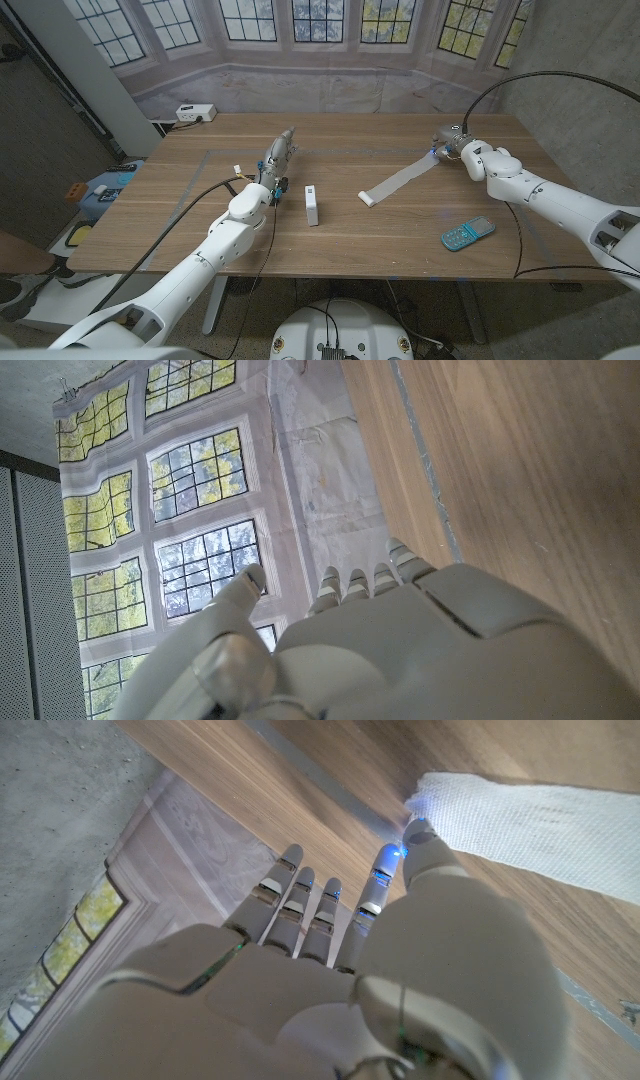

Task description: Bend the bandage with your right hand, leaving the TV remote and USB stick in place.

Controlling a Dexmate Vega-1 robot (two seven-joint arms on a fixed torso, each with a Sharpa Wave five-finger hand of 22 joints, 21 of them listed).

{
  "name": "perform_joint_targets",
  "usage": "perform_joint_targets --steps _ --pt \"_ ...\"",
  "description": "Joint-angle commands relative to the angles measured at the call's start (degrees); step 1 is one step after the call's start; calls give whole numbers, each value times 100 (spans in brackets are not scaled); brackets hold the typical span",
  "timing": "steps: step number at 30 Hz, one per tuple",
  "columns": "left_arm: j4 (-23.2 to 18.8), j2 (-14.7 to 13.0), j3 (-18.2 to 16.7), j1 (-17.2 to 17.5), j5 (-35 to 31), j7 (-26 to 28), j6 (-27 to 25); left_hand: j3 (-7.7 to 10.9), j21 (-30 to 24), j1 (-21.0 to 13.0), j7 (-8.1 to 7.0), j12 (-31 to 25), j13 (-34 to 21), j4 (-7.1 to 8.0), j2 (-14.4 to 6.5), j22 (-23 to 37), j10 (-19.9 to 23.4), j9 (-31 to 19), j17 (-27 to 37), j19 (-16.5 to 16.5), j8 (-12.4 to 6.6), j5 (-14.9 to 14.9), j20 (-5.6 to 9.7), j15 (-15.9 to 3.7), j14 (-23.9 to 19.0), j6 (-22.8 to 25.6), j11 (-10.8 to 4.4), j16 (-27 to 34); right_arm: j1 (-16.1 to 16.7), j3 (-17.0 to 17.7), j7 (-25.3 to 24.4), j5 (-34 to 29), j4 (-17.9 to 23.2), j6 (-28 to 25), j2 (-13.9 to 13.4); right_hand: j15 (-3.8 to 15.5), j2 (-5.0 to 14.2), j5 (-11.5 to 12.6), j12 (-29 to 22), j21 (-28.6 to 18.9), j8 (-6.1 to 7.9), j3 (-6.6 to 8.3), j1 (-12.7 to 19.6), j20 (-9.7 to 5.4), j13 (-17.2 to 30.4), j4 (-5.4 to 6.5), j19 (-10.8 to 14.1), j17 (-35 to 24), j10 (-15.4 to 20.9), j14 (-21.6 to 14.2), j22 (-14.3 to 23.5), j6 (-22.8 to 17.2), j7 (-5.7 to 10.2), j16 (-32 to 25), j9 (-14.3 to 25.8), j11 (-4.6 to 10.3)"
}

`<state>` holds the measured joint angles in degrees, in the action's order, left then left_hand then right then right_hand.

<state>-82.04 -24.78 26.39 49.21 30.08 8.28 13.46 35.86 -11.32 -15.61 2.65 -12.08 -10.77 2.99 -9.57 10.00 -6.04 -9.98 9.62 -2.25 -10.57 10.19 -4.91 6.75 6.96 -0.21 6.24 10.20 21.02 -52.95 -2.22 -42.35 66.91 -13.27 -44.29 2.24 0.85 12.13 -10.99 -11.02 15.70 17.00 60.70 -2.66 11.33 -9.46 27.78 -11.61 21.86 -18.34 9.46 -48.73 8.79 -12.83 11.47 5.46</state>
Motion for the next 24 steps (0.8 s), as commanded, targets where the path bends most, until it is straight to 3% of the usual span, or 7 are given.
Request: perform_joint_targets --steps 1,13,24 --pt "-123 -30 -11 97 -27 95 -33 9 -16 5 -6 13 -21 -49 32 24 35 -26 5 -11 5 -10 -43 0 -38 29 -6 -7 -104 -79 -22 12 -195 140 91 619 -51 40 -22 -7 27 9 -9 -209 27 40 16 -19 14 4 32 -60 -12 -3 17 23" --pt "-112 -5 -9 131 -17 112 -11 8 -16 7 -11 17 -22 -55 29 24 25 -26 6 -10 6 -10 -44 -2 -39 28 -4 -6 -179 -135 -13 2 -272 146 141 613 -51 52 -22 -7 44 20 -24 -211 27 56 16 -28 11 -2 32 -139 -2 1 18 15" --pt "-108 -5 0 112 -26 102 -22 10 -17 8 -7 15 -22 -61 25 25 30 -26 7 -11 6 -10 -37 4 -42 31 -3 -5 -205 -175 -84 29 -369 170 190 635 -35 68 -44 -11 215 30 -30 -215 27 72 28 -40 81 -48 33 -598 -9 -10 35 40"
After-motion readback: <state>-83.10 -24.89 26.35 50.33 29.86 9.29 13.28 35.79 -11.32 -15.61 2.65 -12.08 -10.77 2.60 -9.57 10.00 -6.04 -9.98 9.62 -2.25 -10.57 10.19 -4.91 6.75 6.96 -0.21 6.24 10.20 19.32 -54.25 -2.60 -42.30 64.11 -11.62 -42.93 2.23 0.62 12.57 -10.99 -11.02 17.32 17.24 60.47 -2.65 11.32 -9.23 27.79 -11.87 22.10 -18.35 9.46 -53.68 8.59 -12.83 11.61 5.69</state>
